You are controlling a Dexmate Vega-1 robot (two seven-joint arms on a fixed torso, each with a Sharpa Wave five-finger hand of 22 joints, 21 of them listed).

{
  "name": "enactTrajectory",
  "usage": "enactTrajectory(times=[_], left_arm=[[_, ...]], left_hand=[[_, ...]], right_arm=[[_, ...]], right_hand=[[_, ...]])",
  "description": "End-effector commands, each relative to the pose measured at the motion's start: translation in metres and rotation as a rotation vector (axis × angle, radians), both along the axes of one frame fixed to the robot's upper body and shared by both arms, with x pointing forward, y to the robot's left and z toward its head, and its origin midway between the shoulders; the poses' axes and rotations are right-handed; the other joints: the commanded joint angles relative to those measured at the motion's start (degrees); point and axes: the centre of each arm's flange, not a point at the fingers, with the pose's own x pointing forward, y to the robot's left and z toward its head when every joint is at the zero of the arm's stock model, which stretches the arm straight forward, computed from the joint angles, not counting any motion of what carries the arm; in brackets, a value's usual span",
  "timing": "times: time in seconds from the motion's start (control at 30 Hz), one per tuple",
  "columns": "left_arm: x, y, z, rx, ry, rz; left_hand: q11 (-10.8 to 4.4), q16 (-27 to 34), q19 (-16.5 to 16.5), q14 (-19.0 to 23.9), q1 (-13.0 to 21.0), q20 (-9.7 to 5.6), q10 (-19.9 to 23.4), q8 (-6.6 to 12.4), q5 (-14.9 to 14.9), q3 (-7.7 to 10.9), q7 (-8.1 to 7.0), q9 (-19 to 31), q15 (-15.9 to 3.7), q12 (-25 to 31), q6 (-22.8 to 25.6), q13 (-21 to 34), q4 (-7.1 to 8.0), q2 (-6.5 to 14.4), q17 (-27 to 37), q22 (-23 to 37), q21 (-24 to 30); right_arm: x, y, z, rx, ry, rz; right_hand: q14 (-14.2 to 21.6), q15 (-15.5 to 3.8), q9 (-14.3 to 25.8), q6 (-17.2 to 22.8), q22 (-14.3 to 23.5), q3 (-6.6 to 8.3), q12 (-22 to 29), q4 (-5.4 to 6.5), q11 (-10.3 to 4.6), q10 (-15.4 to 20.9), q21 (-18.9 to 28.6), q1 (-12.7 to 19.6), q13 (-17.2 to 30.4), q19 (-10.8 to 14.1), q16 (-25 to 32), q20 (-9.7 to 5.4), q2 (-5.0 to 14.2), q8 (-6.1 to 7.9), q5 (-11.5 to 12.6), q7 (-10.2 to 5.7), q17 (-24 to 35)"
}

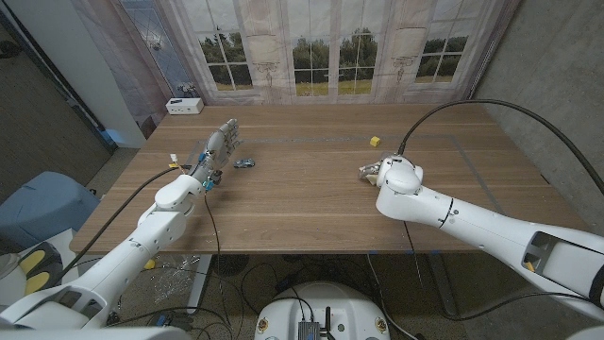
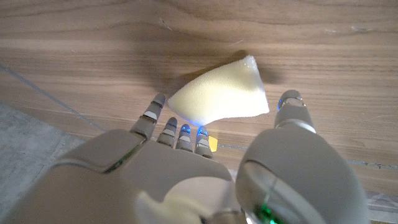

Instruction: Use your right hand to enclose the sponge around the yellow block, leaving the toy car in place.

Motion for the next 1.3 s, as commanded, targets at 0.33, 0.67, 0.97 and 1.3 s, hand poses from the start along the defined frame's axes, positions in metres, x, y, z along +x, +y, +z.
enactTrajectory(times=[0.33, 0.67, 0.97, 1.3], left_arm=[[0.002, 0.002, 0.003, 0.001, -0.003, 0.006], [0.002, 0.003, 0.005, 0.002, -0.002, 0.01], [0.007, 0.001, 0.006, 0.004, 0.004, 0.004], [0.011, -0.001, 0.009, 0.004, 0.001, 0.005]], left_hand=[[0.06, 0.2, -0.1, -1.0, 0.0, 0.59, -0.2, 0.1, 0.4, 0.15, -0.06, 0.1, 0.32, 0.2, 0.1, 0.2, -0.46, 0.4, 0.3, 0.1, -0.3], [0.1, 0.3, -0.1, -1.0, 0.0, 0.62, -0.2, 0.09, 0.4, 0.11, -0.13, 0.1, 0.24, 0.1, 0.0, 0.2, -0.53, 0.4, 0.3, 0.1, -0.3], [0.11, 0.3, -0.1, -1.0, 0.0, 0.6, -0.2, 0.09, 0.4, 0.05, -0.1, 0.1, 0.23, 0.1, 0.0, 0.2, -0.57, 0.4, 0.3, 0.2, -0.3], [0.08, 0.2, -0.1, -1.0, 0.0, 0.67, -0.2, 0.09, 0.4, 0.03, -0.17, 0.1, 0.25, 0.1, 0.0, 0.2, -0.61, 0.4, 0.3, 0.2, -0.4]], right_arm=[[0.007, 0.006, 0.004, -0.059, -0.061, -0.08], [0.017, 0.008, 0.001, -0.111, 0.02, -0.191], [0.022, 0.002, 0.001, -0.061, 0.028, -0.191], [0.026, 0.0, 0.003, -0.077, 0.005, -0.222]], right_hand=[[-0.6, -0.3, 0.1, 1.2, 0.1, -0.43, 0.8, 0.34, -0.8, 0.4, -0.4, -0.6, 0.3, -0.2, 0.4, -0.35, 0.61, 0.51, 0.7, -0.48, 0.2], [0.1, -0.64, 0.1, 2.8, 0.1, -0.15, 1.5, -0.57, -0.95, 1.9, -0.7, 1.7, 0.2, 0.4, 0.9, -1.2, 1.12, 1.1, 1.3, -0.06, 0.0], [4.3, -3.34, 0.1, 3.8, 0.2, -0.67, 2.3, -1.37, -2.49, 5.3, 0.3, 4.4, 0.2, 4.7, 2.2, -3.87, 0.86, 0.99, 2.1, -0.76, -0.1], [20.6, -11.33, 0.4, 11.0, 1.4, -1.22, 4.8, -1.21, -5.58, 14.6, 4.5, 9.3, 1.7, 16.5, 10.4, -7.39, 4.34, 3.0, 4.8, -1.24, 4.3]])
